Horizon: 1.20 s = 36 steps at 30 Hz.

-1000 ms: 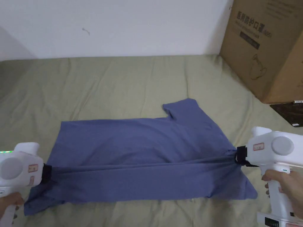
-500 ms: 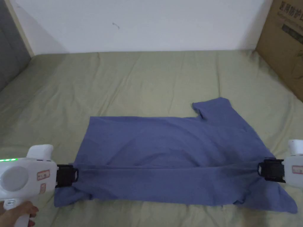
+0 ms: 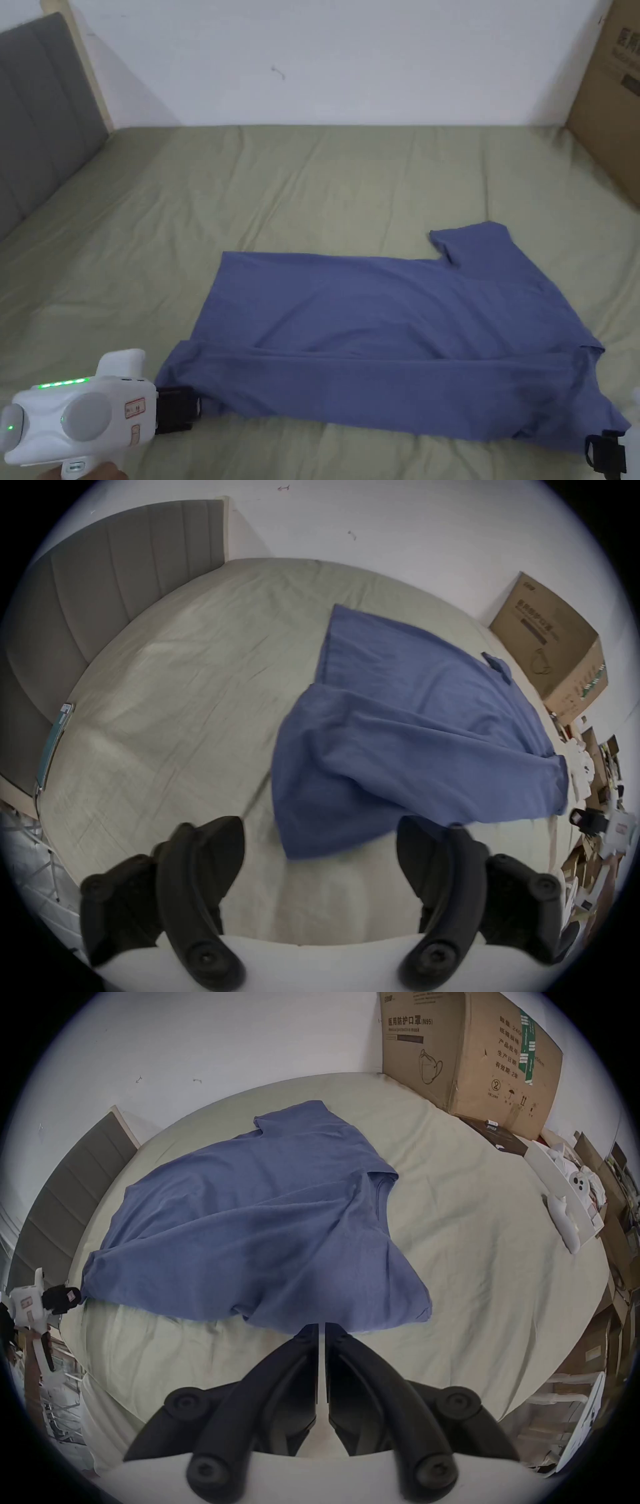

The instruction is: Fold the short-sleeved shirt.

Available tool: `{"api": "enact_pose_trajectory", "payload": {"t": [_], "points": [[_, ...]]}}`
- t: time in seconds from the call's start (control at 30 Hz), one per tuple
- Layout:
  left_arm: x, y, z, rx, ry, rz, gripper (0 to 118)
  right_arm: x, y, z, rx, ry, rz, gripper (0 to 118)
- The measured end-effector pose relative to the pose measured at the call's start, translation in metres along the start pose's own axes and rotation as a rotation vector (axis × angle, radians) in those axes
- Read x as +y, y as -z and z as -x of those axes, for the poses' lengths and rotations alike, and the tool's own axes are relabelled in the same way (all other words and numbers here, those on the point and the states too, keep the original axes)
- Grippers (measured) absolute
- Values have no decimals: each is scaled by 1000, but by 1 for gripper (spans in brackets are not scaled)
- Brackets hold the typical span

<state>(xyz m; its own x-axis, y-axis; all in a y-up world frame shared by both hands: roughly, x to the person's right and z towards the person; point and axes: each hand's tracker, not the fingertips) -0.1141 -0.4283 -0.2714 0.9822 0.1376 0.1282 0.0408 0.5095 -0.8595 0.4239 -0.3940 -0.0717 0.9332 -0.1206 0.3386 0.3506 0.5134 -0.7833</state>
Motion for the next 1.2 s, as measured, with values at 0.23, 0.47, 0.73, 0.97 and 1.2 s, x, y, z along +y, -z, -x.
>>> {"api": "enact_pose_trajectory", "payload": {"t": [0.23, 0.47, 0.73, 0.97, 1.2], "points": [[7, 24, -11, 34, 34, 20, 25, 5, -3, -17, -3, 13, 1, 49], [15, 18, -20, 10, 76, 43, 6, 33, 30, -42, -36, 43, 47, 93], [16, 9, -15, -6, 93, 50, 6, 37, 55, -37, -3, -12, 139, 8], [14, -17, -13, -22, 120, 36, 6, 31, 24, -41, -27, 43, 126, 8], [-32, -51, -1, -11, 225, 88, 6, -10, -16, -60, 1, 109, 118, 8]]}}
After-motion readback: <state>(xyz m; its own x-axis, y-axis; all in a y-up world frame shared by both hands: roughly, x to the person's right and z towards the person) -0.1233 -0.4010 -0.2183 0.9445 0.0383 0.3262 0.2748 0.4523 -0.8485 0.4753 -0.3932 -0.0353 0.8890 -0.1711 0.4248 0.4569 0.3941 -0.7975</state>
